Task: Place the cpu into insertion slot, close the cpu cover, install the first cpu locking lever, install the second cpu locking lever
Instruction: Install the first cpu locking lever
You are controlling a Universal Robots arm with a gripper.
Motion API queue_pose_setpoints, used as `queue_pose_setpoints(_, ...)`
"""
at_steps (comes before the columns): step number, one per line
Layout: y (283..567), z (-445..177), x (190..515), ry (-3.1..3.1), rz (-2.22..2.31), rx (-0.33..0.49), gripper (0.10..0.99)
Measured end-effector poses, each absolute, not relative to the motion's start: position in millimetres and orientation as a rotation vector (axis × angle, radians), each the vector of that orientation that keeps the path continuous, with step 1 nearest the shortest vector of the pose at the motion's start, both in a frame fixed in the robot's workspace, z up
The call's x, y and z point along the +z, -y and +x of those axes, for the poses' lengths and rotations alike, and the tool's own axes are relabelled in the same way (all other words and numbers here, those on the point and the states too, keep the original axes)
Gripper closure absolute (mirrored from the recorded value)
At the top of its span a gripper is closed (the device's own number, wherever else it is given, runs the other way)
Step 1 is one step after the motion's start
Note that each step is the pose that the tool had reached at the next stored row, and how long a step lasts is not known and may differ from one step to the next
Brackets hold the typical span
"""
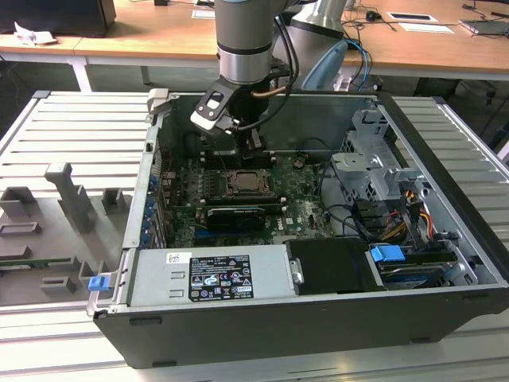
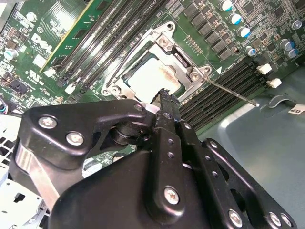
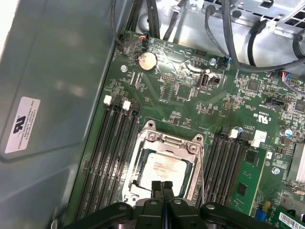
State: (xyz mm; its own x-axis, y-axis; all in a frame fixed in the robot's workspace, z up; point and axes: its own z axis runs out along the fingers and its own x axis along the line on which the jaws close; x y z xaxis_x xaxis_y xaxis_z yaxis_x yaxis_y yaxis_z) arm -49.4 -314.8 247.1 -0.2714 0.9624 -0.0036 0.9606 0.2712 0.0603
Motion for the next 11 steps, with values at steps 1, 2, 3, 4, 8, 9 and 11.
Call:
queue_pose_setpoints(1, 314.8, -49.4, 247.1, -2.475, 1.869, 0.071, 0.98)
queue_pose_setpoints(2, 314.8, -49.4, 247.1, -2.477, 1.867, 0.071, 0.98)
queue_pose_setpoints(3, 314.8, -49.4, 247.1, -2.479, 1.865, 0.072, 0.98)
queue_pose_setpoints(4, 314.8, -49.4, 247.1, -2.481, 1.862, 0.072, 0.98)
queue_pose_setpoints(8, 314.8, -49.4, 247.1, -2.489, 1.851, 0.072, 0.98)
queue_pose_setpoints(9, 314.8, -49.4, 247.1, -2.491, 1.848, 0.072, 0.98)
queue_pose_setpoints(11, 314.8, -49.4, 247.1, -2.51, 1.824, 0.073, 0.98)
